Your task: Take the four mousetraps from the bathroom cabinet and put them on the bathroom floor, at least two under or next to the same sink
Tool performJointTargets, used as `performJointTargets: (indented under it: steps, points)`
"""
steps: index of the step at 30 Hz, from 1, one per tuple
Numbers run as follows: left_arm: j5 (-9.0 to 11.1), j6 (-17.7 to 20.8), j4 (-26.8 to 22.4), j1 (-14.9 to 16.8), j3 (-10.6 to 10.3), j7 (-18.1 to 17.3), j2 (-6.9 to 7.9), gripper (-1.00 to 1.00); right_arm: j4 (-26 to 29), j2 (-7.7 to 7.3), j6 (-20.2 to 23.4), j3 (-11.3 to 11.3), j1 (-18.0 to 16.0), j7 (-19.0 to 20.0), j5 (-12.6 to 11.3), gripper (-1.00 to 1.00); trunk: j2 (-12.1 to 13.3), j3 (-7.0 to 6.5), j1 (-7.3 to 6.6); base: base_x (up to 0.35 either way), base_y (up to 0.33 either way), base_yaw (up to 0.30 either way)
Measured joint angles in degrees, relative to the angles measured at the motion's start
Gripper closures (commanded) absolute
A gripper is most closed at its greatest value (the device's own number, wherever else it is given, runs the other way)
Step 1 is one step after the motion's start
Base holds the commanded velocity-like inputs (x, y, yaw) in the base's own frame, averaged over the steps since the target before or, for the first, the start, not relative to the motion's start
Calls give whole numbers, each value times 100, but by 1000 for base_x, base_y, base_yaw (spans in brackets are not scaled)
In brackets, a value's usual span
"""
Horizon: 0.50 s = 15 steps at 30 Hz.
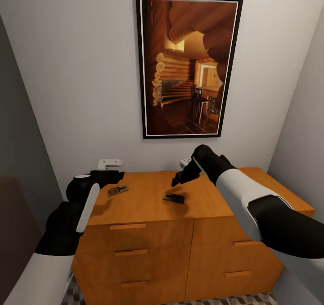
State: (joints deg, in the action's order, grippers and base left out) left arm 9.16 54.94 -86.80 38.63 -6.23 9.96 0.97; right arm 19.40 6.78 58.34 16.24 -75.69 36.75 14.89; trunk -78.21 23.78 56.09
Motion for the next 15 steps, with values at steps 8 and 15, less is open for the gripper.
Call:
performJointTargets:
  steps: [8, 15]
  points:
    - [16, -15, 3, -1, -4, 0, 10, -100, -66, -47, -260, 0, -3, 21, -7, -100, 0, 0, 0, 0, 0, 0]
    - [24, -17, 16, -1, 0, 0, 11, -100, -56, -53, -484, 10, -3, 51, 16, -100, 0, 0, 0, 0, 0, 0]
